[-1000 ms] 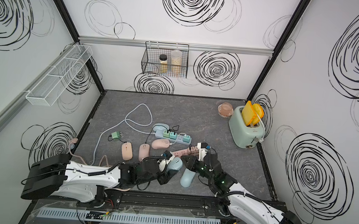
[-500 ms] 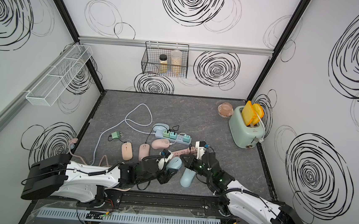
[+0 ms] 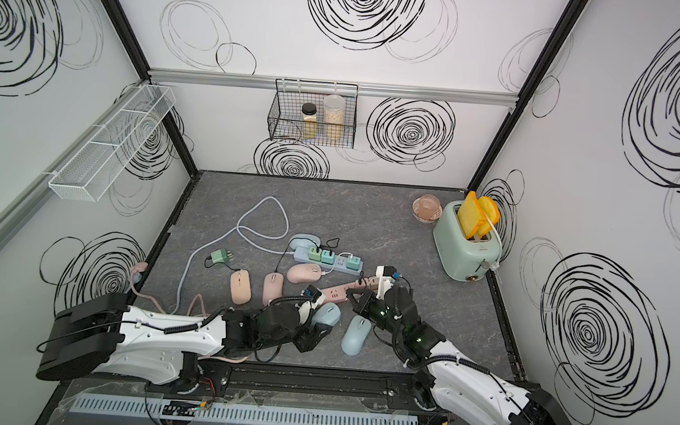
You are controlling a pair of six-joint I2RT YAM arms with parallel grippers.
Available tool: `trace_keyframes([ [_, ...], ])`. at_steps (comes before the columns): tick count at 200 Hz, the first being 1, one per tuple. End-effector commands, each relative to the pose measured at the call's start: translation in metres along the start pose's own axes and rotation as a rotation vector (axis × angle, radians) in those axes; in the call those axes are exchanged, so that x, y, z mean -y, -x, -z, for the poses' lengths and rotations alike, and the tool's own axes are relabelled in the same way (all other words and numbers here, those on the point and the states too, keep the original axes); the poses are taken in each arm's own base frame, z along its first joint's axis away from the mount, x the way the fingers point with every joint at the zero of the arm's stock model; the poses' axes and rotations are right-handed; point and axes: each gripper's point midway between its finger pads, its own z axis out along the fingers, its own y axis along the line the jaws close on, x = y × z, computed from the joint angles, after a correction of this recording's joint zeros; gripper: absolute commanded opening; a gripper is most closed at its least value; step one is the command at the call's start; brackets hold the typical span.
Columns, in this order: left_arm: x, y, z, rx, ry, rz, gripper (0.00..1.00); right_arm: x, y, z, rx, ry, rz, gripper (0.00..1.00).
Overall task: Unplug the wireless mouse
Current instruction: Remove the power cord from the mouse.
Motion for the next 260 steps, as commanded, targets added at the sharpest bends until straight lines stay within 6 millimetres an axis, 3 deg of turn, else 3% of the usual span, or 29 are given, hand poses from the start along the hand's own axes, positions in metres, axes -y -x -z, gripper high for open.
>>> trace_keyframes([
  [1,-0.001,0.002,0.006,-0.026,0.007,0.036,0.00,-0.013,0.008,-0.001,0.003,0.038,0.014,0.00],
  [30,-0.012,-0.010,0.009,-0.087,0.050,0.061,0.00,0.002,-0.009,-0.005,-0.101,-0.071,0.047,0.01],
  [40,-0.018,-0.014,0.010,-0.101,0.066,0.067,0.00,0.009,-0.017,-0.006,-0.131,-0.093,0.064,0.18],
  [53,-0.024,-0.020,0.012,-0.120,0.082,0.077,0.00,0.012,-0.024,-0.007,-0.160,-0.099,0.080,0.52],
  [74,-0.034,-0.029,0.015,-0.145,0.100,0.097,0.00,0.013,-0.027,-0.005,-0.164,-0.115,0.120,0.70],
  [102,-0.049,-0.042,0.015,-0.195,0.147,0.122,0.00,0.001,-0.017,0.002,-0.118,-0.104,0.168,0.77],
  [159,-0.071,-0.076,0.016,-0.286,0.228,0.158,0.02,-0.020,0.007,0.026,0.008,-0.065,0.240,0.78],
  [192,-0.080,-0.084,0.015,-0.307,0.280,0.152,0.35,-0.018,0.017,0.034,0.055,-0.091,0.247,0.79],
  [239,-0.083,-0.073,0.023,-0.255,0.298,0.149,0.86,-0.014,0.023,0.038,0.070,-0.110,0.234,0.83],
  [243,-0.083,-0.072,0.023,-0.250,0.295,0.149,0.99,-0.014,0.024,0.038,0.073,-0.112,0.232,0.83],
  [260,-0.082,-0.069,0.026,-0.237,0.288,0.151,0.97,-0.012,0.026,0.040,0.081,-0.119,0.228,0.84],
])
